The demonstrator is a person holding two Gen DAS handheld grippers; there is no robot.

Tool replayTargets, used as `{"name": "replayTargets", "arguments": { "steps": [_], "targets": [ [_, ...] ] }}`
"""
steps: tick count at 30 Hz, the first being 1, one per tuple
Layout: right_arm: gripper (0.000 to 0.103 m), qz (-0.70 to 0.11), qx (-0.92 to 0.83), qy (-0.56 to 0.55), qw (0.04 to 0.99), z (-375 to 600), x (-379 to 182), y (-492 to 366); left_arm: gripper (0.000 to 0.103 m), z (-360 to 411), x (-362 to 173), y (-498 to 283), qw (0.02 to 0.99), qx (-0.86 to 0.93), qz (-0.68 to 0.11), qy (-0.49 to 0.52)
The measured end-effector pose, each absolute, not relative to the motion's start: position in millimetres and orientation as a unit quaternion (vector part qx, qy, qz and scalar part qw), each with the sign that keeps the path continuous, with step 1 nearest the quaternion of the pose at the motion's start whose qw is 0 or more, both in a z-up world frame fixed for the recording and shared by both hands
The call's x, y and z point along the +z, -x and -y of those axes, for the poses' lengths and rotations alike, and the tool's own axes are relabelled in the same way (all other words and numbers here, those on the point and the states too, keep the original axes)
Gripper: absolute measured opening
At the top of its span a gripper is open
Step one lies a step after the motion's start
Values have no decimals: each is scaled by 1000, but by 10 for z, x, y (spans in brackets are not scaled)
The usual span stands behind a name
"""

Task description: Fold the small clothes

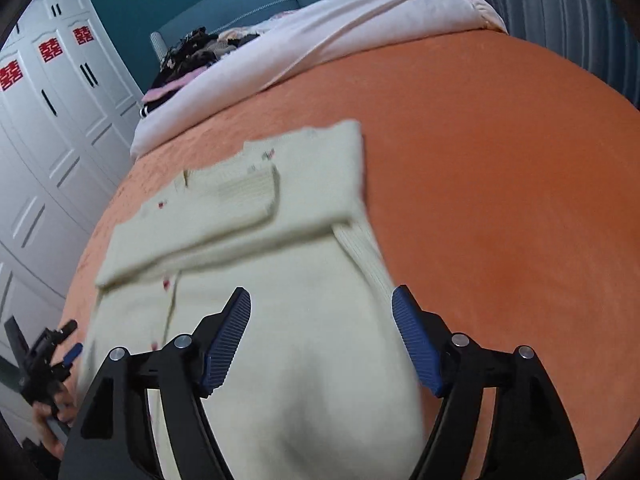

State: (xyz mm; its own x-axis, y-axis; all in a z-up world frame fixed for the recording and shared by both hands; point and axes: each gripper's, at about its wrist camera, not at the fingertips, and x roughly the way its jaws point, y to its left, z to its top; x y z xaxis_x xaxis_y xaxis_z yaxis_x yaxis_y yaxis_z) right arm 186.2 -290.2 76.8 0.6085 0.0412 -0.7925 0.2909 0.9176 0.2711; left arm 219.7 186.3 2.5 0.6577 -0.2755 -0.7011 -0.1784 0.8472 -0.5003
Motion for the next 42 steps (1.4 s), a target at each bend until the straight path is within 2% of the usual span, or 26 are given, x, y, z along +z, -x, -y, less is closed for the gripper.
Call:
{"name": "replayTargets", "arguments": {
  "steps": [3, 6, 8, 12, 13, 14, 15, 16, 17, 19, 25, 31, 35, 39, 42],
  "targets": [
    [72, -478, -82, -223, 845, 3080, 500, -960, 82, -2138, -75, -1599, 841, -24, -441, 313],
    [72, -486, -70, -280, 825, 3078, 389, -308, 86, -2140, -25, -1176, 849, -24, -432, 305],
    [73, -478, -61, -297, 824, 2953, 349, -155, 90, -2065, -29, -1068, 844, -25, -436, 310],
    [73, -464, -29, -331, 821, 2716, 305, -264, 89, -1852, -47, -1041, 835, -34, -452, 314],
    [73, -460, -27, -337, 821, 2672, 298, -312, 83, -1808, -47, -1057, 833, -30, -458, 309],
    [69, -457, -25, -342, 821, 2617, 290, -356, 70, -1775, -43, -1074, 833, -28, -461, 306],
    [50, -455, -24, -346, 820, 2592, 277, -402, 58, -1752, -48, -1101, 830, -30, -467, 304],
    [33, -459, -30, -344, 819, 2584, 266, -472, 29, -1735, -81, -1147, 820, -31, -483, 304],
    [9, -466, -37, -341, 816, 2580, 254, -502, 11, -1744, -111, -1180, 808, -27, -500, 310],
    [8, -441, -32, -362, 821, 2628, 352, -463, 10, -1814, -62, -1142, 796, -27, -499, 342],
    [6, -408, -13, -359, 839, 2729, 749, -128, 8, -1813, 258, -838, 818, -56, -485, 304],
    [6, -479, 0, -349, 806, 2661, 609, 397, 8, -1916, 119, -231, 798, -48, -526, 289],
    [6, -543, 23, -302, 783, 2541, 655, 934, 8, -2018, 199, 294, 792, -52, -553, 254],
    [6, -566, 45, -277, 775, 2460, 871, 1358, 8, -2084, 458, 682, 794, -66, -559, 231],
    [6, -541, 69, -288, 787, 2443, 1169, 1406, 8, -2089, 912, 667, 819, -84, -519, 232]
  ]
}}
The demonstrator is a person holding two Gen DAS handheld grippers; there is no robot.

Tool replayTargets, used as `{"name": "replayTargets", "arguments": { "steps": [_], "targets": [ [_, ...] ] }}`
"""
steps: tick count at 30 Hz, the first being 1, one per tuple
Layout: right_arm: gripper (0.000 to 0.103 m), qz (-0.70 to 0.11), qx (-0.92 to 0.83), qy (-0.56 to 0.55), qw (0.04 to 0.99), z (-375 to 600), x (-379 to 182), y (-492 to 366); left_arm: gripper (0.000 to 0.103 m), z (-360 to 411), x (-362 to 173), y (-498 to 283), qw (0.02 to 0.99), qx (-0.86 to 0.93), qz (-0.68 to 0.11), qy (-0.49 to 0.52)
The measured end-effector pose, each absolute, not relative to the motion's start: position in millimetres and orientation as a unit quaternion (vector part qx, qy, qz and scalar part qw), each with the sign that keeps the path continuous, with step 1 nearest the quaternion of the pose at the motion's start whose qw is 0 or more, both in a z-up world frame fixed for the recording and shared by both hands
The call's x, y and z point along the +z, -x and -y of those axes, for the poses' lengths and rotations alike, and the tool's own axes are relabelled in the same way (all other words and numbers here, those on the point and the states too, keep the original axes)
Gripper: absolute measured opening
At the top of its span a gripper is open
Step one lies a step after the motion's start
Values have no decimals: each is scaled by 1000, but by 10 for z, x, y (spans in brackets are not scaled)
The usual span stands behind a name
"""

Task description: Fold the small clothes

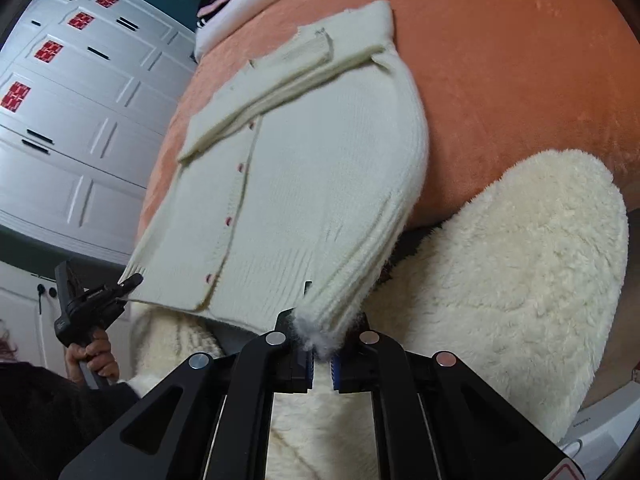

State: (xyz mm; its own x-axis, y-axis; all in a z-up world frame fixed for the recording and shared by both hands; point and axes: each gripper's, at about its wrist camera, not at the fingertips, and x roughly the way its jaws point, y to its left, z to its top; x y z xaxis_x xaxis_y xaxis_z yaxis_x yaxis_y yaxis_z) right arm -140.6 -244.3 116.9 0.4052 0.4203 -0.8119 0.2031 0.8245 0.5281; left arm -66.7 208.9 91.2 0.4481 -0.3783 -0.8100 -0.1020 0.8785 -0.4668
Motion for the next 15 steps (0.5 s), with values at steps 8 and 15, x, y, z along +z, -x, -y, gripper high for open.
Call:
{"name": "replayTargets", "arguments": {
  "steps": [8, 15],
  "targets": [
    [7, -343, 106, -336, 871, 2936, 1808, -90, 9, -1866, 1459, -1030, 887, -122, -385, 225],
    [29, -367, -15, -339, 866, 3023, 1034, -1320, 20, -1692, 538, -2225, 857, -40, -460, 230]
  ]
}}
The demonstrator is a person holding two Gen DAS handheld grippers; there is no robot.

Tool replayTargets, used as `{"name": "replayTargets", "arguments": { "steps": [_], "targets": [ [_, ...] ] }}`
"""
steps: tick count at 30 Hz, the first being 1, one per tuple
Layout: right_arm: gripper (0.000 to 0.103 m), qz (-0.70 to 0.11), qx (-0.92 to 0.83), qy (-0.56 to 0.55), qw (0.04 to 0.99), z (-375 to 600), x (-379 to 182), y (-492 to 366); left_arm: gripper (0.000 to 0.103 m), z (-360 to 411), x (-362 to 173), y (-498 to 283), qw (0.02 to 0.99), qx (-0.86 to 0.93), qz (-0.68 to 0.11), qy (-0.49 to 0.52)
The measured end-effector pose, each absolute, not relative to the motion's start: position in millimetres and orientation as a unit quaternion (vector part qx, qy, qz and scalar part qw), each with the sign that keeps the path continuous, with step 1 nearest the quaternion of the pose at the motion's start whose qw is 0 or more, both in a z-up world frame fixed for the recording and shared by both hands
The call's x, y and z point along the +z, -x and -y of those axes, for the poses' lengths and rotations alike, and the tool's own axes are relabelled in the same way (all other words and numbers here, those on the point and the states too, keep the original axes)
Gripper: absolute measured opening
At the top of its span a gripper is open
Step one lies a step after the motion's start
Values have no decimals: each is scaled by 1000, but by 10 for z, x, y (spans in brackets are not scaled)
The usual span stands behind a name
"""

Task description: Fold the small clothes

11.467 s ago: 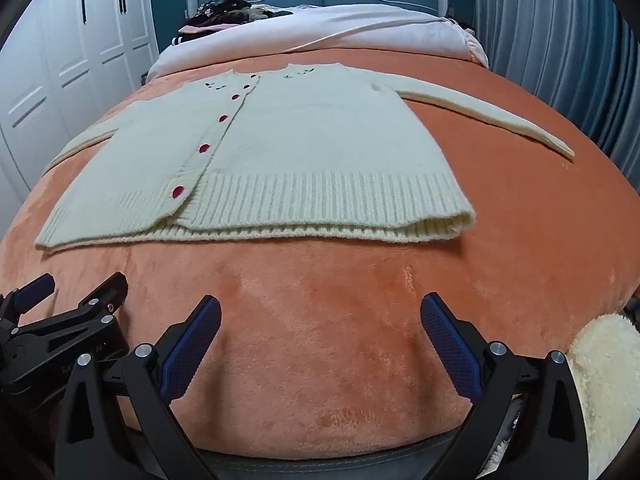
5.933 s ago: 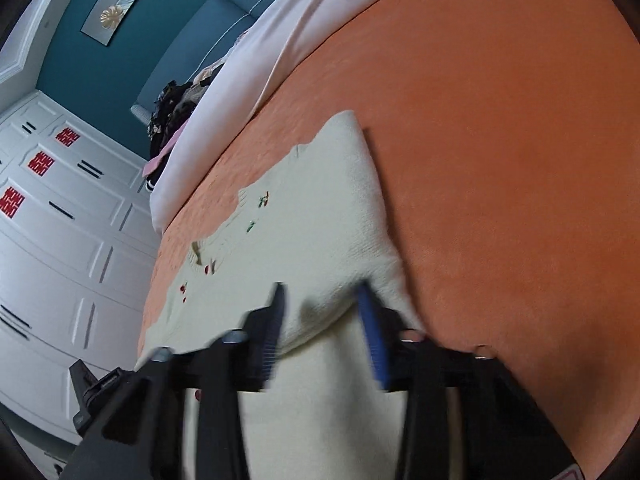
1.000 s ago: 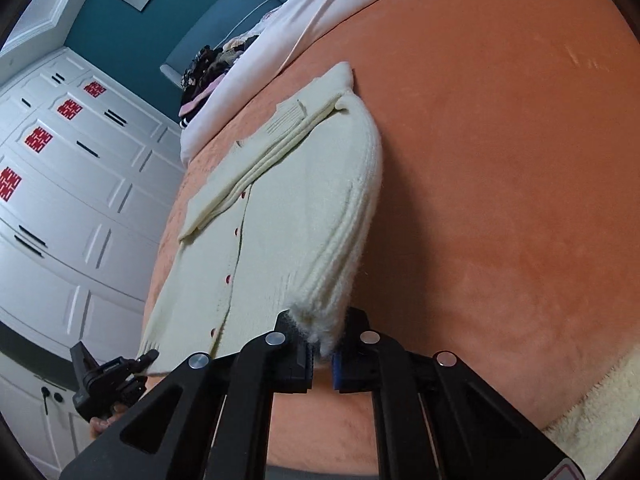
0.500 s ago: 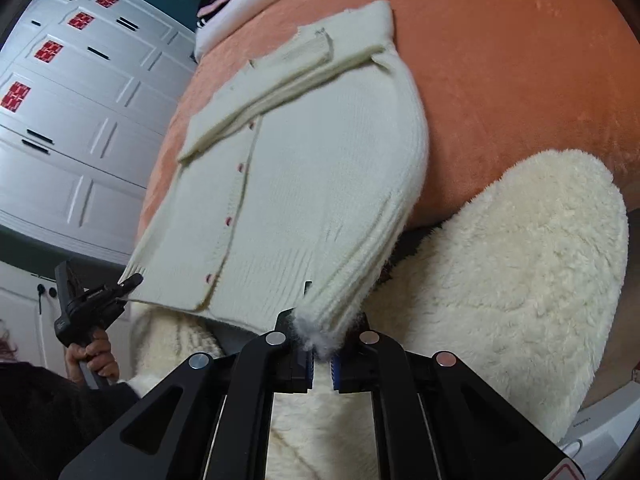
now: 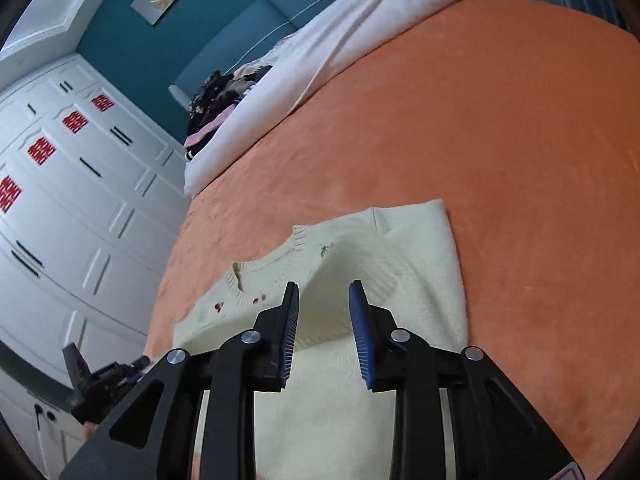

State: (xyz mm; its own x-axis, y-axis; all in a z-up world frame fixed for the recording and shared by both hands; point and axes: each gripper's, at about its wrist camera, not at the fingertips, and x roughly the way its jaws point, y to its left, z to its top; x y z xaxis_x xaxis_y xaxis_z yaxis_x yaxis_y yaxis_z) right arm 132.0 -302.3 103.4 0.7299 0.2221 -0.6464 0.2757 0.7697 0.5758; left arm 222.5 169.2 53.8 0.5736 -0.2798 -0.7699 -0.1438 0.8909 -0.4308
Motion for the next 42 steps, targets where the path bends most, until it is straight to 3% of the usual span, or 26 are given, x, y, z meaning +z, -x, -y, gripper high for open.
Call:
{"name": "replayTargets", "arguments": {
  "steps": [1, 2, 3, 4, 7, 10, 11, 12, 13, 14, 15, 16, 24, 26, 30, 31, 36, 38, 42],
  "targets": [
    [35, -356, -19, -336, 871, 2996, 1062, -1291, 40, -1730, 572, -2181, 863, -50, -446, 232],
    [59, -343, -24, -326, 880, 2986, 1113, -1237, 72, -1781, 617, -2090, 871, -61, -427, 233],
    [75, -329, -34, -307, 892, 2975, 1174, -1170, 84, -1851, 661, -2050, 883, -56, -407, 227],
    [76, -322, -40, -282, 903, 2955, 1207, -1123, 89, -1881, 670, -2013, 896, -47, -387, 214],
    [76, -371, -47, -210, 903, 2887, 1069, -1298, 89, -1833, 539, -2202, 888, -71, -418, 177],
    [75, -417, -50, -201, 885, 2946, 761, -1539, 81, -1724, 287, -2431, 867, -81, -466, 160],
    [75, -433, -56, -201, 877, 2973, 657, -1597, 62, -1678, 206, -2487, 856, -80, -488, 152],
    [72, -452, -58, -198, 868, 2961, 556, -1668, 50, -1645, 117, -2540, 843, -85, -510, 149],
    [67, -463, -60, -195, 862, 2932, 488, -1701, 30, -1620, 51, -2576, 833, -84, -528, 146],
    [45, -471, -57, -194, 859, 2909, 441, -1733, 13, -1612, 43, -2584, 832, -82, -529, 146],
    [10, -478, -46, -194, 856, 2878, 415, -1728, 11, -1605, 77, -2557, 833, -90, -525, 148],
    [11, -482, -34, -198, 853, 2853, 425, -1731, 9, -1613, 160, -2529, 838, -92, -516, 151],
    [9, -304, -2, -241, 922, 3044, 1713, -1526, 7, -1733, 1171, -2627, 891, -106, -402, 180],
    [9, -314, -26, -234, 920, 3143, 1600, -1636, 8, -1697, 996, -2808, 888, -83, -421, 164],
    [10, -459, -79, -254, 848, 3359, 442, -2003, 8, -1577, 34, -3091, 836, -31, -532, 129],
    [10, -483, -80, -251, 835, 3346, 258, -2023, 9, -1570, -74, -3047, 842, -27, -524, 128],
    [18, -408, -93, -239, 876, 3195, 792, -1692, 15, -1562, 345, -2745, 873, -24, -474, 112],
    [19, -379, -75, -222, 895, 2966, 1082, -1515, 25, -1541, 630, -2451, 889, -31, -441, 116],
    [19, -392, 28, -196, 898, 2027, 1115, -1409, 29, -1271, 676, -1971, 878, -81, -448, 144]
  ]
}}
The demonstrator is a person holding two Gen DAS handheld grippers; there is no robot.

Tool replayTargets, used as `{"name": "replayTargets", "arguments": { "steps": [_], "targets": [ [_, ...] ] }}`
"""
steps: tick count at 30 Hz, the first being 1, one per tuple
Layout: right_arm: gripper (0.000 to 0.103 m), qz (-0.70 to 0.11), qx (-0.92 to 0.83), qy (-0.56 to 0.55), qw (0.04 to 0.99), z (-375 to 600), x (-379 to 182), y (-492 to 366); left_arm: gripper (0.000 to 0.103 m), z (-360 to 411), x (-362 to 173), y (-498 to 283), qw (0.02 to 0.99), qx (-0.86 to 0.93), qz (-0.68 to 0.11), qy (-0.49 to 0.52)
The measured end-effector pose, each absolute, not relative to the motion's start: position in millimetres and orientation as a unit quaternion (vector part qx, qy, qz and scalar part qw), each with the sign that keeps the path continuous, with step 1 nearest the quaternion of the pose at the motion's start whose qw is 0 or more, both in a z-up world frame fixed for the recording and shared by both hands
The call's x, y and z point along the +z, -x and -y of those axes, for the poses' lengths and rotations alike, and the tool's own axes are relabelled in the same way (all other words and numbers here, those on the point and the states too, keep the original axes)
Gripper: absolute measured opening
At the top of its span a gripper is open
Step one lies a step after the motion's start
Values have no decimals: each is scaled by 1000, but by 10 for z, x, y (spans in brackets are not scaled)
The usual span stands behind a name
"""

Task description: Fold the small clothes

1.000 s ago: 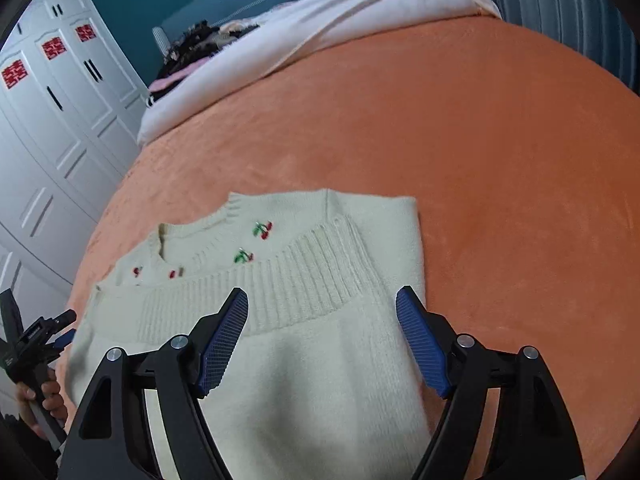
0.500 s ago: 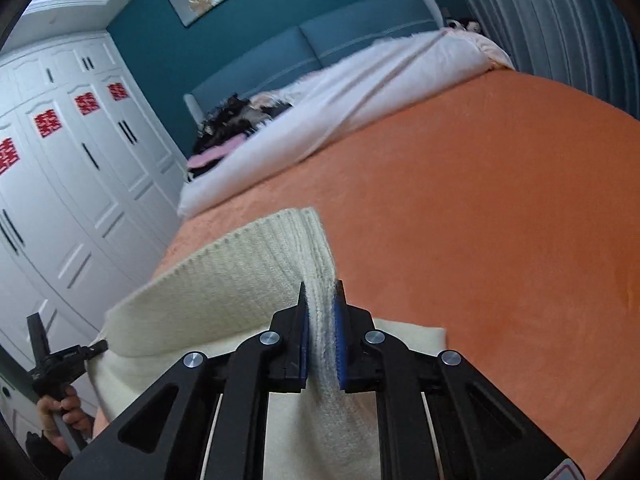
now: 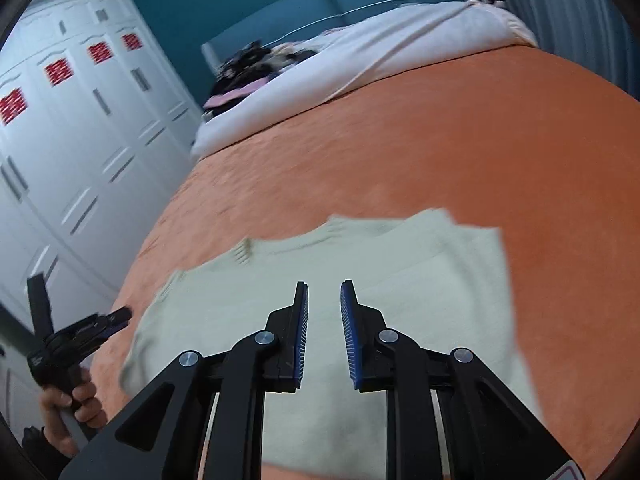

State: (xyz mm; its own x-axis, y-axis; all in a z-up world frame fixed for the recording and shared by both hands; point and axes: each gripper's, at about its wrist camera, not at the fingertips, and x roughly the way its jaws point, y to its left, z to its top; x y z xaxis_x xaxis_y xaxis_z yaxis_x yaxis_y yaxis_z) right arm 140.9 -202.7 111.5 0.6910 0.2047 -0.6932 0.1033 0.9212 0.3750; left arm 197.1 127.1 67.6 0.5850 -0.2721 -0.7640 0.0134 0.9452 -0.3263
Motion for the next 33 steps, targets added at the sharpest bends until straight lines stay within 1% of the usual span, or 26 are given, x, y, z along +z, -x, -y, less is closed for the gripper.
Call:
{"name": "replayTargets", "arguments": {
  "steps": [1, 2, 3, 5, 6, 8, 9, 12, 13, 14, 15, 16, 17, 18, 20, 21, 22, 23, 25, 26, 27, 28, 30, 31, 32, 33],
  "targets": [
    [19, -404, 48, -191, 893, 1826, 1033, -1405, 29, -1183, 576, -1911, 871, -87, -464, 134],
    [16, -418, 67, -190, 886, 1660, 921, -1397, 30, -1129, 453, -1857, 864, -86, -482, 120],
    [10, -438, 70, -185, 877, 1561, 767, -1381, 30, -1102, 328, -1795, 857, -78, -499, 108],
    [7, -468, 27, -167, 867, 1625, 494, -1301, 23, -1262, 221, -1697, 856, -77, -496, 119],
    [0, -474, 7, -179, 862, 1777, 403, -1232, 20, -1397, 208, -1666, 853, -71, -500, 130],
    [0, -465, -7, -253, 848, 2254, 283, -994, 4, -1653, 169, -1626, 844, -59, -511, 151],
    [0, -465, -24, -265, 845, 2436, 262, -905, 1, -1763, 131, -1612, 840, -63, -514, 165],
    [1, -468, -43, -286, 835, 2680, 344, -700, 1, -1837, 98, -1575, 837, -78, -510, 183],
    [5, -454, -48, -293, 840, 2751, 441, -621, 1, -1804, 139, -1564, 839, -75, -509, 179],
    [15, -432, -55, -293, 851, 2778, 563, -573, 5, -1772, 174, -1548, 840, -75, -507, 179],
    [30, -407, -65, -291, 864, 2829, 700, -517, 10, -1748, 207, -1536, 840, -75, -505, 184],
    [42, -389, -77, -291, 871, 2917, 798, -478, 19, -1739, 144, -1529, 840, -76, -503, 189],
    [62, -380, -88, -291, 874, 2982, 831, -515, 21, -1729, 138, -1522, 841, -75, -501, 193],
    [64, -377, -101, -286, 875, 3033, 835, -538, 22, -1715, 142, -1513, 842, -70, -499, 194],
    [66, -408, -122, -258, 867, 3110, 677, -633, 22, -1697, 134, -1518, 843, -65, -499, 191],
    [56, -432, -124, -251, 857, 3163, 564, -662, 22, -1694, 128, -1527, 842, -63, -500, 191],
    [37, -454, -116, -251, 847, 3181, 451, -683, 22, -1695, 131, -1534, 842, -63, -501, 190],
    [13, -458, -100, -262, 844, 3179, 425, -663, 22, -1701, 134, -1542, 842, -63, -502, 188],
    [11, -402, -80, -293, 864, 3186, 681, -464, 22, -1717, 133, -1553, 840, -66, -506, 184],
    [6, -383, -83, -301, 869, 3221, 764, -357, 21, -1722, 126, -1564, 839, -67, -508, 181],
    [6, -378, -104, -306, 867, 3303, 764, -265, 21, -1727, 109, -1568, 839, -67, -510, 181],
    [6, -391, -116, -311, 858, 3357, 666, -267, 21, -1725, 85, -1579, 838, -65, -511, 182],
    [0, -467, -140, -309, 817, 3521, 200, -299, 21, -1706, 57, -1597, 838, -60, -511, 181],
    [0, -471, -137, -318, 811, 3565, 98, -262, 21, -1690, 68, -1601, 839, -57, -512, 176],
    [0, -457, -136, -330, 815, 3584, 161, -208, 22, -1678, 96, -1597, 840, -56, -512, 172],
    [10, -446, -142, -334, 818, 3582, 287, -166, 22, -1673, 139, -1581, 841, -57, -511, 171]
  ]
}}
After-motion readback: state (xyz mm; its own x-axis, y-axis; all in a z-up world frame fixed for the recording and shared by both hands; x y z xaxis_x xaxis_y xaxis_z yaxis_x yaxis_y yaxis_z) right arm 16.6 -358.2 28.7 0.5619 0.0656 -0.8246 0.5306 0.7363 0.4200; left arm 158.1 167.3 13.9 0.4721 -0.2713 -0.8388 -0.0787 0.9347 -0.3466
